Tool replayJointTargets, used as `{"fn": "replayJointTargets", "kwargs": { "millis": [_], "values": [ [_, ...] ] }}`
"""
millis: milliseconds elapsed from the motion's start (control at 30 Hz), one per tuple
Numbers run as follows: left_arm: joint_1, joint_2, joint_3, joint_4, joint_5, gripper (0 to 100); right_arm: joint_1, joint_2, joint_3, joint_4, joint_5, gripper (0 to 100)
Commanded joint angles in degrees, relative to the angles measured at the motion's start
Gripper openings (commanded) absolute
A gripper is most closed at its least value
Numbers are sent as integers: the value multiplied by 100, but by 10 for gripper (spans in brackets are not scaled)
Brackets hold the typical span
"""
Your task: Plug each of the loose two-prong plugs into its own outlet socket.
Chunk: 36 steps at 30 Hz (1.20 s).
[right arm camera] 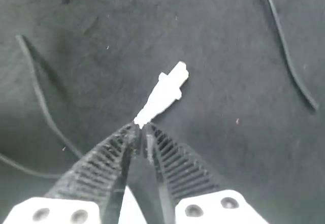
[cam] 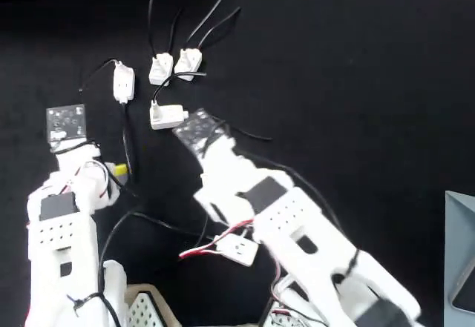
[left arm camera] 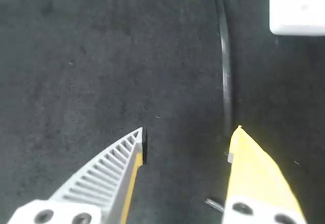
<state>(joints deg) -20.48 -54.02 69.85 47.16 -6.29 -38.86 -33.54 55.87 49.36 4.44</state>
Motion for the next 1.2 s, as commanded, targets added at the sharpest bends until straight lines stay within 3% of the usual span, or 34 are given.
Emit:
{"fn": "replayJointTargets", "kwargs": {
  "millis": [0, 167, 367, 533, 800, 933, 1167],
  "values": [
    [-207, -97, -4, -105, 62, 271, -105, 391, -382, -264, 255, 29],
    [-215, -114, 84, -211, 62, 271, 105, 857, -611, 659, 2646, 208],
    [-462, -105, 101, -369, 79, 271, 123, 1015, -725, 1002, 4053, 233],
    [-681, -105, 66, -387, 369, 273, 114, 1015, -567, 484, 4501, 234],
    [-945, -97, -31, -387, 387, 271, -281, 1007, 207, -782, 4545, 234],
    [-963, -97, -31, -378, 387, 271, -536, 1007, 426, -914, 4633, 232],
    [-963, -97, -13, -343, 387, 271, -396, 998, 541, -870, 5459, 230]
  ]
}}
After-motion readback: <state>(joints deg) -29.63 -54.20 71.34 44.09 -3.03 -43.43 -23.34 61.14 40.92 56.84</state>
